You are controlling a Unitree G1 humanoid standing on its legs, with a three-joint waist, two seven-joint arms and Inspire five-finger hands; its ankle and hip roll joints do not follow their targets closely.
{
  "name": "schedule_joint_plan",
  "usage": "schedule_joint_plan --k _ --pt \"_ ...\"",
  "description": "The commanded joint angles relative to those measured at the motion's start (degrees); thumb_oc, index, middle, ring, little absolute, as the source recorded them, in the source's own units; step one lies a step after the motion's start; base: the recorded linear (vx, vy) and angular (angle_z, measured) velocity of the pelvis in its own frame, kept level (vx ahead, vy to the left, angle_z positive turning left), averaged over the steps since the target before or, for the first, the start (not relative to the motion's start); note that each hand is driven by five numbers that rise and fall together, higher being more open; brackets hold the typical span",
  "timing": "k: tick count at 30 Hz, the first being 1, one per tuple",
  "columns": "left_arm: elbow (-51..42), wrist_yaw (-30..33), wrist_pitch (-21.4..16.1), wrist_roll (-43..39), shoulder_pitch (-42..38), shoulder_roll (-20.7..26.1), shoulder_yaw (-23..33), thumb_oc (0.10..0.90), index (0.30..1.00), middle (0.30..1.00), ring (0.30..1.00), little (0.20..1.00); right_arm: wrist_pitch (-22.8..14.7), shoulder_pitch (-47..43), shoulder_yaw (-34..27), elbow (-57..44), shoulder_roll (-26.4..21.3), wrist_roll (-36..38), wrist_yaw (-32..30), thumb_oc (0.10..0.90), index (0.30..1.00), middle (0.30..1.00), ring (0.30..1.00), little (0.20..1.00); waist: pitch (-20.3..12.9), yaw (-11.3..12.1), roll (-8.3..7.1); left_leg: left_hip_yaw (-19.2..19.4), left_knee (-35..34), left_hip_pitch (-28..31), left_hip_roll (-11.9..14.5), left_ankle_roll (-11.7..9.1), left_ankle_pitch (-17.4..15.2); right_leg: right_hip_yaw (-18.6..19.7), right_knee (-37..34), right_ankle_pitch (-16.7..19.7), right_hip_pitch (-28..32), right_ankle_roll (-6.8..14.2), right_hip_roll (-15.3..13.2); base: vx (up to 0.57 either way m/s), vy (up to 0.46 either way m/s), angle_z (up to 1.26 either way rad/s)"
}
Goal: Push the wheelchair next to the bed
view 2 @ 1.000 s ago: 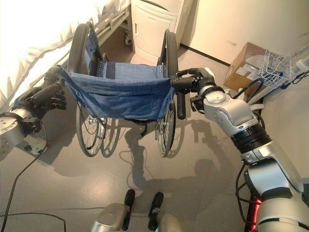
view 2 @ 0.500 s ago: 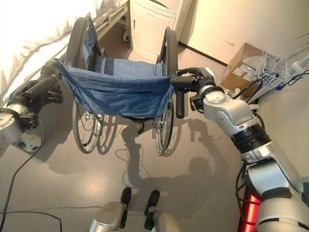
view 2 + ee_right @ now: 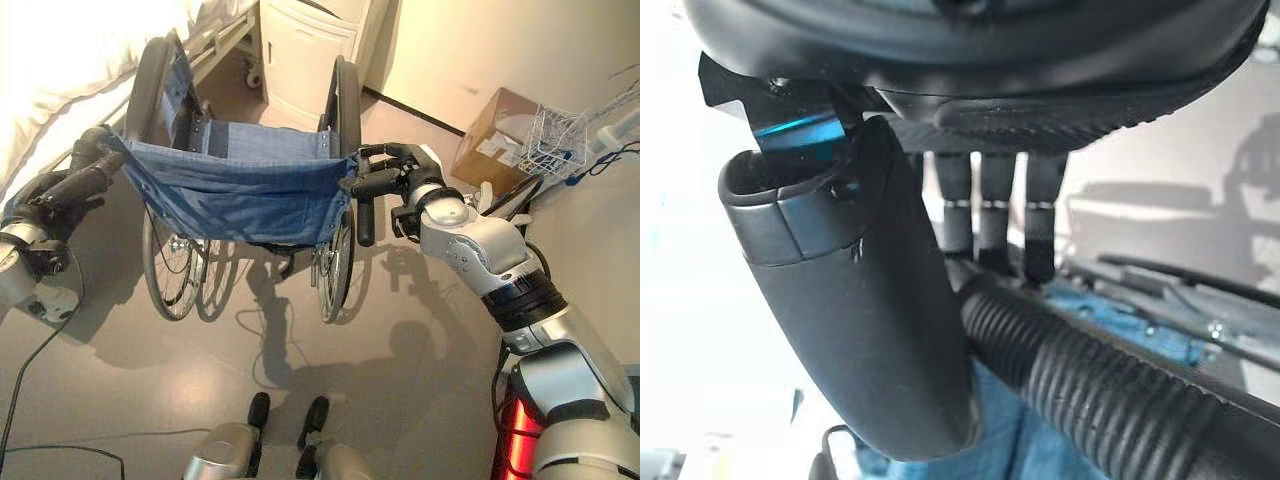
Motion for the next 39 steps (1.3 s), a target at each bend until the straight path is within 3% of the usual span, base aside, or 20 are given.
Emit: schedule_joint_plan --k 1,14,21,33,39 --pt "-4.9 1.7 -8.2 1.0 -2.9 4.1 10.5 0.8 0.9 0.9 0.9 0.9 -4.8 -0.7 -3.3 -4.6 -6.3 -2.3 -3.2 0.8 0.9 0.9 0.9 0.9 -4.8 -1.2 2.72 -3.2 2.9 -2.2 1.8 -5.0 -0.3 -3.3 0.4 0.3 4.7 4.7 -2.3 0.04 -0.001 0.0" --pt "-6.3 4.2 -9.4 3.2 11.2 4.2 26.8 0.8 0.9 0.9 0.9 0.9 -0.7 6.8 -17.1 -6.3 -19.1 -11.9 -9.3 0.8 0.9 0.9 0.9 0.9 -7.0 -2.0 3.31 -2.5 3.5 -1.2 1.8 -5.4 -1.1 -2.9 0.1 -0.8 6.0 4.5 -2.3 0.01 0.002 0.01" --pt "-8.4 4.1 -8.8 3.5 16.2 2.6 31.3 0.8 0.9 0.9 0.9 0.9 1.8 12.6 -22.5 -8.2 -21.1 -15.1 -9.1 0.8 0.9 0.9 0.9 0.9 -7.6 -2.1 3.45 -2.5 3.7 -1.1 1.9 -5.8 -1.1 -3.0 0.1 -1.3 6.4 4.3 -2.3 0.02 0.0 0.09" --pt "-10.8 5.1 -8.9 1.7 24.9 -2.7 36.5 0.8 0.9 0.9 0.9 0.9 1.4 26.6 -33.4 -11.0 -19.9 -18.2 -9.8 0.8 0.9 0.9 0.9 0.9 -8.1 -2.8 4.03 -2.1 3.3 -0.9 2.1 -6.1 -0.9 -2.6 0.2 -1.8 6.2 4.2 -2.2 -0.02 0.006 -0.15" --pt "-12.6 3.3 -8.1 1.3 31.7 -12.3 35.4 0.8 0.9 0.9 0.9 0.9 -0.3 41.0 -41.9 -11.5 -10.8 -16.9 -13.1 0.8 0.9 0.9 0.9 0.9 -9.2 -3.8 4.85 -2.2 1.2 0.4 2.4 -6.5 -0.1 -2.6 -0.2 -1.8 6.5 4.6 -2.1 -0.01 0.019 -0.03"
